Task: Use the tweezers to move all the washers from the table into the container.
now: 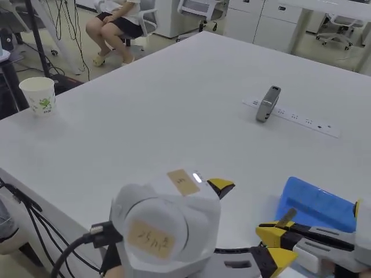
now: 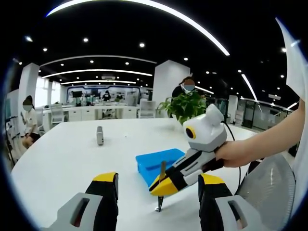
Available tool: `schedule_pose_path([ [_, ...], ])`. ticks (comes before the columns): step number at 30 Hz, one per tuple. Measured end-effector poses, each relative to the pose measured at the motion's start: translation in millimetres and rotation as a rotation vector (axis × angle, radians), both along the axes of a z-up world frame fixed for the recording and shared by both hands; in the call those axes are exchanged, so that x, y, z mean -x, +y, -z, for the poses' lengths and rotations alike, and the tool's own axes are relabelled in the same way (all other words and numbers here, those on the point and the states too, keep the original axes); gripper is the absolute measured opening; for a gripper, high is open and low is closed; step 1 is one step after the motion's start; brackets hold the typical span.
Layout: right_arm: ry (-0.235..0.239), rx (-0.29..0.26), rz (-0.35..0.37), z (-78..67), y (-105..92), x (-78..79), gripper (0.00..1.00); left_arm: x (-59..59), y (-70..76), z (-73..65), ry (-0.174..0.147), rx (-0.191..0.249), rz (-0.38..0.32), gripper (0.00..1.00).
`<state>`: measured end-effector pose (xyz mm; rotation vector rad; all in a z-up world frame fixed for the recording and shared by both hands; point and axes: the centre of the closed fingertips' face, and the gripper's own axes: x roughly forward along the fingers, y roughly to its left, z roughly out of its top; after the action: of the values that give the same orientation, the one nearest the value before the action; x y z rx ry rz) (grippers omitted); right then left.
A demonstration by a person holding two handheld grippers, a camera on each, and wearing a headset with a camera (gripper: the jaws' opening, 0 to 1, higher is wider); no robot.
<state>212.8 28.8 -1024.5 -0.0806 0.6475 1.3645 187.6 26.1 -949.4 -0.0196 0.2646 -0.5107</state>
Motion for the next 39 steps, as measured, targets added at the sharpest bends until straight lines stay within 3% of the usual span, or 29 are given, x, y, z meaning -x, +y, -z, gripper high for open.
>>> schedule_pose_path([
  [13,-0.034,0.021,-0.029,1.5,2.3,2.5,0.03,-0.3,-0.4,0.0,0.0,0.001,0.003,0.68],
  [28,-0.036,0.02,-0.045,1.2,3.4,6.0,0.03,-0.1,-0.8,-0.2,0.001,0.001,0.002,0.67],
  [39,-0.112,0.031,-0.095,0.5,5.7,15.2,0.02,0.2,-1.4,0.2,0.0,-0.003,0.007,0.67],
])
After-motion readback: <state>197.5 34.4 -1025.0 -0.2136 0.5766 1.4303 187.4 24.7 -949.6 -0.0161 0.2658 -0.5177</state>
